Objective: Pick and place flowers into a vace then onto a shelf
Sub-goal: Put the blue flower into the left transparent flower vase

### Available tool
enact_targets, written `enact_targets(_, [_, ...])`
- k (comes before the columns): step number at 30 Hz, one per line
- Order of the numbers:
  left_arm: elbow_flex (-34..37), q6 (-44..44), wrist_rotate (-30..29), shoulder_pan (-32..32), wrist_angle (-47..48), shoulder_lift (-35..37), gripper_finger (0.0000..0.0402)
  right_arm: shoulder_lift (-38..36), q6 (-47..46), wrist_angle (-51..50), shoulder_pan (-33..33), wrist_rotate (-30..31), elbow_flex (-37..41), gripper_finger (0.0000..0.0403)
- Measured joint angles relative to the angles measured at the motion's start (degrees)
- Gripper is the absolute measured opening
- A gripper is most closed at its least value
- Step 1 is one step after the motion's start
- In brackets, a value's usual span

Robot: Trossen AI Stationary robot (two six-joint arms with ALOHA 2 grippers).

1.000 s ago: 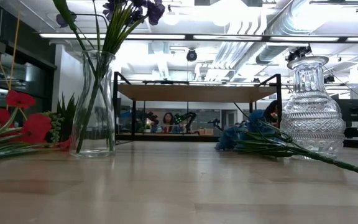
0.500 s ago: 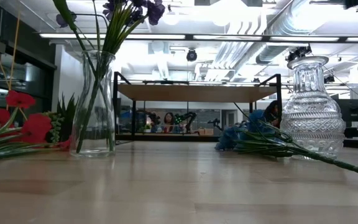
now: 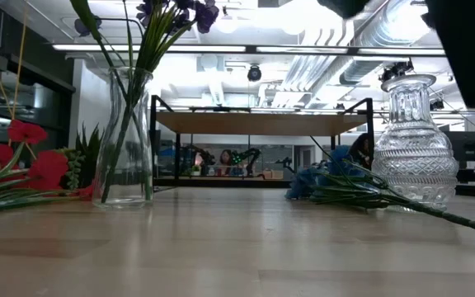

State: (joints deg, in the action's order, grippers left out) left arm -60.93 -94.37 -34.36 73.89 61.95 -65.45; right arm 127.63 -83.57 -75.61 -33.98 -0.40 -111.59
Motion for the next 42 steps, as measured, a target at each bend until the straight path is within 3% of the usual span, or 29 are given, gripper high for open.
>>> enact_targets(19, [0.0, 0.0, 1.0, 0.0, -0.5, 0.0, 0.0056, 3.0, 2.3, -6.1, 3.5, 2.3, 0.0, 0.0134])
enact_targets(42, [0.0, 0.0, 1.0, 0.0, -0.5, 0.0, 0.0056, 3.0, 5.2, -5.4, 4.8, 3.5, 0.0, 0.0134])
